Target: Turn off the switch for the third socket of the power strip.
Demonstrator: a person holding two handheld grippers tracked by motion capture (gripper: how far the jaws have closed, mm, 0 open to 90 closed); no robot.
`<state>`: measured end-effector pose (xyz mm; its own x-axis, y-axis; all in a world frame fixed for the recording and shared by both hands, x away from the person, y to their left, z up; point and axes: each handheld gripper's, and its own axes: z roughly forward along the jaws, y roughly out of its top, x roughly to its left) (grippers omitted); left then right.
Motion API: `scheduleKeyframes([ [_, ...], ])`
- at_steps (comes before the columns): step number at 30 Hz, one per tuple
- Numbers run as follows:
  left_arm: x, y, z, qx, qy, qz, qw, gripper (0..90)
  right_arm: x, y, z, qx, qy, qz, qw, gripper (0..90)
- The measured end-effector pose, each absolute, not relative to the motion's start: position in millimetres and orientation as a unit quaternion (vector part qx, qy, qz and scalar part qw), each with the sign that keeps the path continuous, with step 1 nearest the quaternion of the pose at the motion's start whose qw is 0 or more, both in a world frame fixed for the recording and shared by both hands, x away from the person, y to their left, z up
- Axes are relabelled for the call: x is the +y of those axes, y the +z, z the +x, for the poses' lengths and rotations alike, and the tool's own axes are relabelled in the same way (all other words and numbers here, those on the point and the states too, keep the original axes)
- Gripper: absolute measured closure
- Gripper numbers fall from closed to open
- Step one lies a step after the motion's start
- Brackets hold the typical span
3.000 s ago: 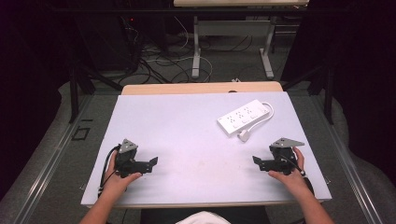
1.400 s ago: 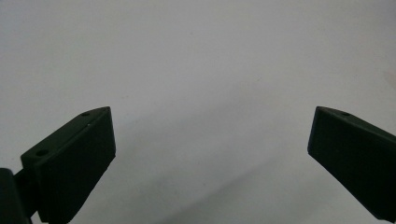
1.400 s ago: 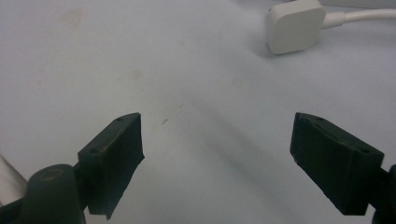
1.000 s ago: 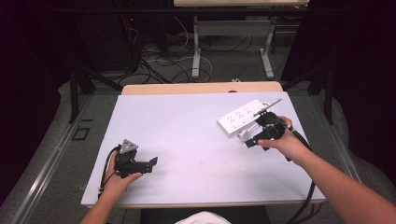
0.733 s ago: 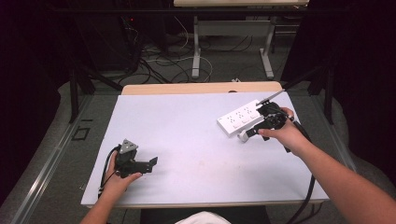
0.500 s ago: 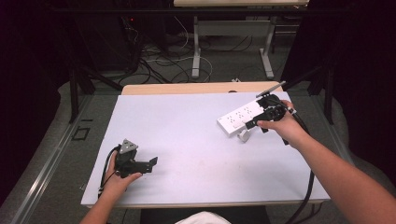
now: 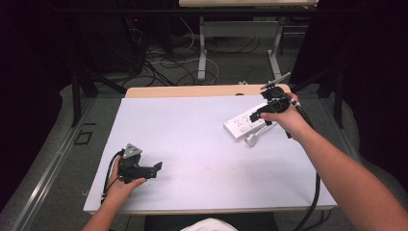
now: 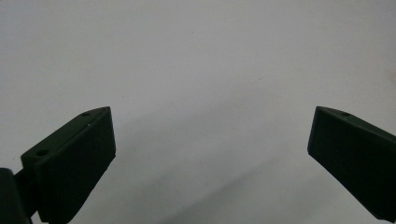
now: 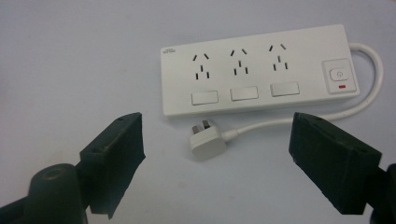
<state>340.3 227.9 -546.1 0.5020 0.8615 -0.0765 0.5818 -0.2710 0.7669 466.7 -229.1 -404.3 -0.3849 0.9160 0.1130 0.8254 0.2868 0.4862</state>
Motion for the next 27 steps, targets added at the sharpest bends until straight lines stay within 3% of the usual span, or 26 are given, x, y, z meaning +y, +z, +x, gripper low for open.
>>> scheduleKeyframes([
  [27, 229, -546, 341, 0.468, 0.181, 0.773, 0.389, 0.9, -210, -428, 516, 0.76, 0.239, 0.595, 0.105, 21.2],
])
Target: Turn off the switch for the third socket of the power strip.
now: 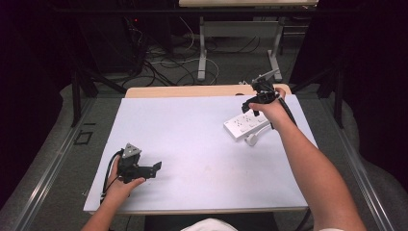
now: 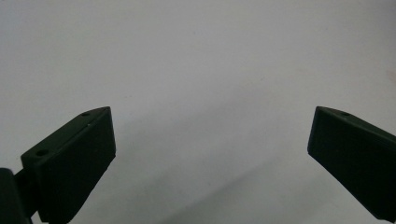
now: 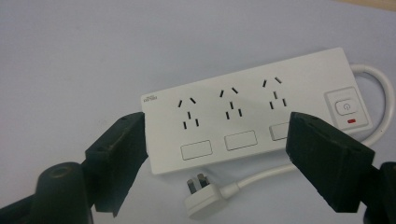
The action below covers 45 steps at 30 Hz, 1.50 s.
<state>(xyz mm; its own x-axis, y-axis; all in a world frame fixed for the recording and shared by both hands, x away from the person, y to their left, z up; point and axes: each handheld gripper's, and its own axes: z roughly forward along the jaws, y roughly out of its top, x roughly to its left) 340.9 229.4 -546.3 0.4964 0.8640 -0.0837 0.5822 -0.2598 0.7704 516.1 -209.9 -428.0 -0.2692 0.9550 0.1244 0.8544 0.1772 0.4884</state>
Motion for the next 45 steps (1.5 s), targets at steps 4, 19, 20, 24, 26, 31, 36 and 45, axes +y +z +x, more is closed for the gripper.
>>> scheduleKeyframes([
  [4, 229, -546, 341, 0.468, 0.182, 0.773, 0.388, 1.0, -207, -432, 518, 0.752, 0.24, 0.605, 0.108, 22.5],
  [19, 230, -546, 341, 0.466, 0.182, 0.776, 0.384, 1.5, -192, -449, 521, 0.734, 0.195, 0.64, 0.114, 46.1],
  [20, 230, -546, 341, 0.467, 0.182, 0.775, 0.384, 1.5, -192, -450, 522, 0.731, 0.198, 0.643, 0.112, 47.7],
  [24, 230, -546, 341, 0.466, 0.182, 0.776, 0.383, 1.7, -189, -453, 522, 0.72, 0.207, 0.654, 0.106, 56.9],
  [26, 231, -546, 341, 0.465, 0.184, 0.776, 0.384, 1.7, -189, -454, 522, 0.724, 0.203, 0.65, 0.11, 58.3],
  [31, 231, -546, 341, 0.465, 0.185, 0.776, 0.384, 1.8, -186, -459, 520, 0.72, 0.207, 0.653, 0.113, 68.7],
  [36, 231, -546, 341, 0.465, 0.185, 0.776, 0.384, 1.9, -188, -470, 519, 0.718, 0.204, 0.658, 0.102, 78.6],
  [45, 230, -547, 342, 0.465, 0.185, 0.777, 0.382, 2.0, -184, -483, 517, 0.727, 0.196, 0.653, 0.079, 86.1],
])
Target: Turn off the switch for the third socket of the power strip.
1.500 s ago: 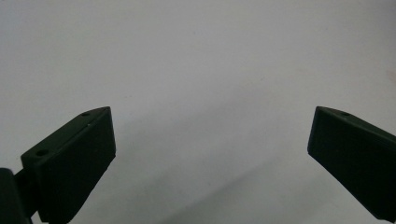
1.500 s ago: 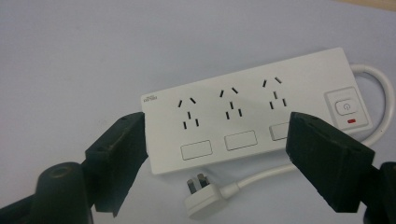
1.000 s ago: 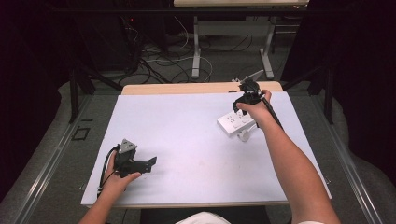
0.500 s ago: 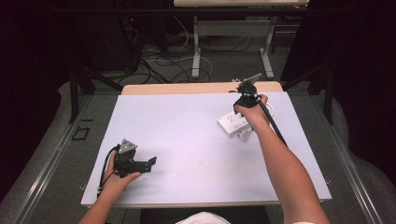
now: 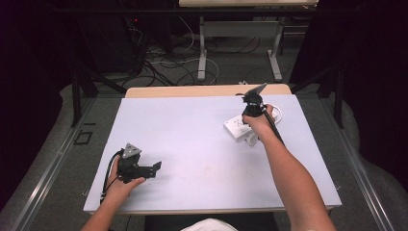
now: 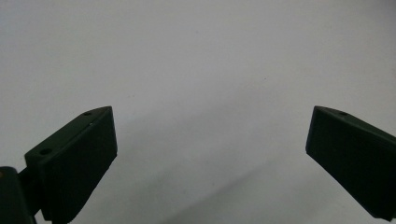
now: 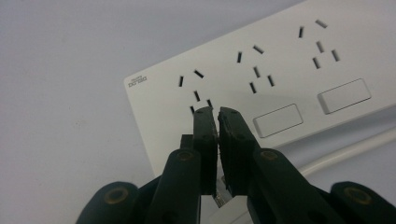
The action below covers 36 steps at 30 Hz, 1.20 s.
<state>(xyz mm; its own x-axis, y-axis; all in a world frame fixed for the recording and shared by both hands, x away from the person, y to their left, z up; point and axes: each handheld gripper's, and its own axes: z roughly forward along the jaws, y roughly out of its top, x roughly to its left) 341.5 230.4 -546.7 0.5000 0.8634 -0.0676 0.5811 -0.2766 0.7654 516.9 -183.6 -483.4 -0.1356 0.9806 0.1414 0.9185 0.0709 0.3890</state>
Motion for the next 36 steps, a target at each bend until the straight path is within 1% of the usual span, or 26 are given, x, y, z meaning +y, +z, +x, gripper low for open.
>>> scheduleKeyframes([
  [24, 231, -548, 342, 0.466, 0.185, 0.776, 0.383, 2.2, -168, -499, 515, 0.745, 0.171, 0.641, 0.073, 87.1],
  [31, 231, -548, 342, 0.465, 0.185, 0.777, 0.382, 2.3, -171, -504, 515, 0.753, 0.163, 0.633, 0.081, 88.7],
  [33, 231, -548, 343, 0.466, 0.185, 0.777, 0.381, 2.5, -171, -503, 515, 0.748, 0.165, 0.638, 0.073, 88.7],
  [36, 230, -548, 342, 0.465, 0.186, 0.778, 0.38, 2.5, -172, -504, 515, 0.747, 0.171, 0.637, 0.076, 88.7],
])
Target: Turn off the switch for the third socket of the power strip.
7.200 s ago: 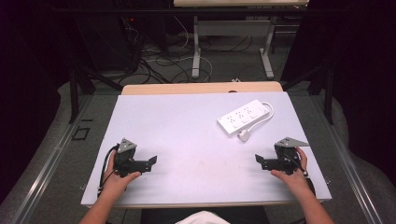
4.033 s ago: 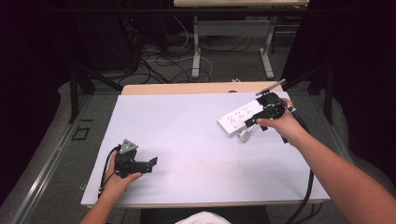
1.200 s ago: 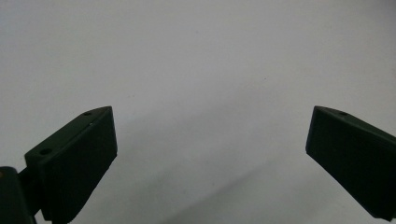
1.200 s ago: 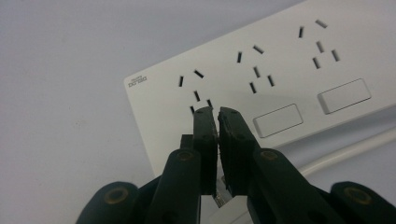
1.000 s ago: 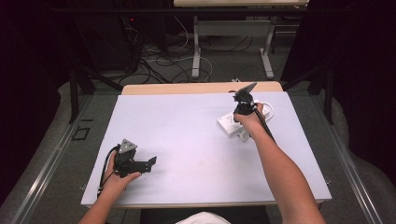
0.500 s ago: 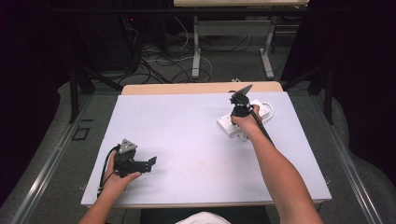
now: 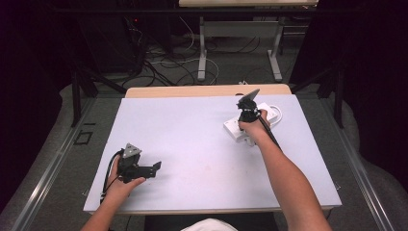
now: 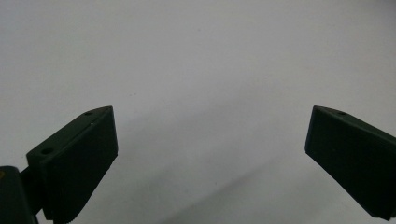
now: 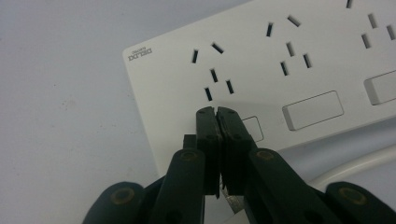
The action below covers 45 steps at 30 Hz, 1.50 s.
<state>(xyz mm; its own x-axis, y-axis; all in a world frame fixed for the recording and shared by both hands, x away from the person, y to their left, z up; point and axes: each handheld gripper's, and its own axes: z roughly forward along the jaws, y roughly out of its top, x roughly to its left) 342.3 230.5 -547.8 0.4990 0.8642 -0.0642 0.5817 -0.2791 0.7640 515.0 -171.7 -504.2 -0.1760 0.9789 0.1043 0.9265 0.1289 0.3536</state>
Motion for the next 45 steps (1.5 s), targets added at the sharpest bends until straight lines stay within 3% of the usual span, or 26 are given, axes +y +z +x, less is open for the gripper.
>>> scheduleKeyframes([
  [29, 229.5, -548.1, 341.9, 0.466, 0.186, 0.779, 0.376, 2.7, -172.4, -508.1, 511.8, 0.747, 0.187, 0.633, 0.077, 89.6],
  [41, 230.0, -548.5, 342.8, 0.466, 0.186, 0.779, 0.377, 2.9, -168.6, -509.9, 508.2, 0.744, 0.228, 0.621, 0.097, 80.3],
  [45, 230.1, -548.7, 342.9, 0.467, 0.186, 0.778, 0.377, 2.9, -165.1, -507.1, 506.4, 0.741, 0.257, 0.612, 0.106, 72.1],
])
